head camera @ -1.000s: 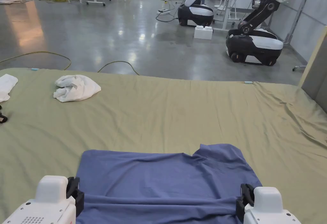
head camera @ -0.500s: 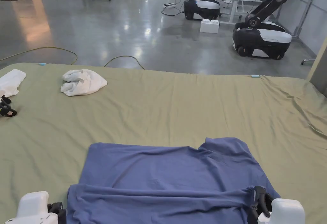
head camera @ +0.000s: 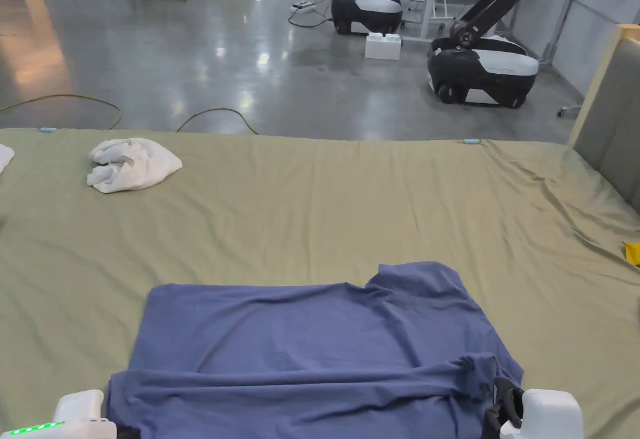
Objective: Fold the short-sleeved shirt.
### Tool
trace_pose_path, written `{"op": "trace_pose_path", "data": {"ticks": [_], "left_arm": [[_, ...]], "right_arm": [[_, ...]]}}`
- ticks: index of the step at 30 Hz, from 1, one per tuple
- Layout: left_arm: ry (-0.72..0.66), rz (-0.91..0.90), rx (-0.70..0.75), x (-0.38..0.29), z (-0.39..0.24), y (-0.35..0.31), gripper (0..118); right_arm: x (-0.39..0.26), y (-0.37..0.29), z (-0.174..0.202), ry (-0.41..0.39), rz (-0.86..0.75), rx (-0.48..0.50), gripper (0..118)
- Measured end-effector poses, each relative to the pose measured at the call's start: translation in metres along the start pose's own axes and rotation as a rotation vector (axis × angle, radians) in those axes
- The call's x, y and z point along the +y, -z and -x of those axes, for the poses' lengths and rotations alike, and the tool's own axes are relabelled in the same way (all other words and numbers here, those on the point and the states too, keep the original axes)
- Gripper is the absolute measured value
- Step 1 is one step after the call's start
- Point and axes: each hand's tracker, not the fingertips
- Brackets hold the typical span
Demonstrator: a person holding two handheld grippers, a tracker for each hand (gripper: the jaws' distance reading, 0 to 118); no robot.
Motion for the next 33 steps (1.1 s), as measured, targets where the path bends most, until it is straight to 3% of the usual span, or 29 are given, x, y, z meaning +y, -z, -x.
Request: {"op": "trace_pose_path", "data": {"ticks": [2, 3, 7, 11, 14, 18, 21, 24, 25, 26, 29, 33], "left_arm": [[0.044, -0.008, -0.008, -0.001, -0.010, -0.001, 19], [0.062, -0.013, -0.005, -0.004, -0.014, -0.003, 8], [0.081, -0.020, -0.016, -0.006, -0.011, -0.009, 7], [0.076, -0.070, -0.012, -0.007, 0.002, -0.029, 7], [0.058, -0.088, -0.032, -0.008, 0.013, -0.041, 7], [0.043, -0.102, -0.047, -0.010, 0.018, -0.046, 7], [0.049, -0.106, -0.048, -0.010, 0.018, -0.043, 7], [0.050, -0.106, -0.048, -0.011, 0.018, -0.040, 7], [0.051, -0.104, -0.047, -0.012, 0.018, -0.039, 7], [0.051, -0.103, -0.048, -0.012, 0.018, -0.039, 7], [0.048, -0.109, -0.054, -0.011, 0.017, -0.044, 7], [0.039, -0.132, -0.074, -0.006, 0.022, -0.054, 7]], "right_arm": [[-0.004, 0.005, -0.008, -0.002, 0.029, -0.013, 0], [-0.005, 0.008, -0.013, -0.002, 0.051, -0.024, 0], [-0.006, 0.027, -0.040, 0.022, 0.166, -0.066, 0], [-0.008, 0.059, -0.069, 0.028, 0.327, -0.027, 5], [-0.010, 0.081, -0.079, 0.038, 0.432, 0.027, 67], [-0.021, 0.112, -0.079, 0.025, 0.529, 0.079, 74], [-0.032, 0.131, -0.073, 0.028, 0.598, 0.105, 74], [-0.038, 0.135, -0.062, -0.023, 0.604, 0.102, 55], [-0.036, 0.133, -0.059, -0.046, 0.580, 0.102, 37], [-0.036, 0.131, -0.056, -0.051, 0.566, 0.120, 9], [-0.032, 0.130, -0.048, -0.073, 0.585, 0.087, 9], [-0.014, 0.106, -0.050, -0.038, 0.543, 0.062, 8]]}}
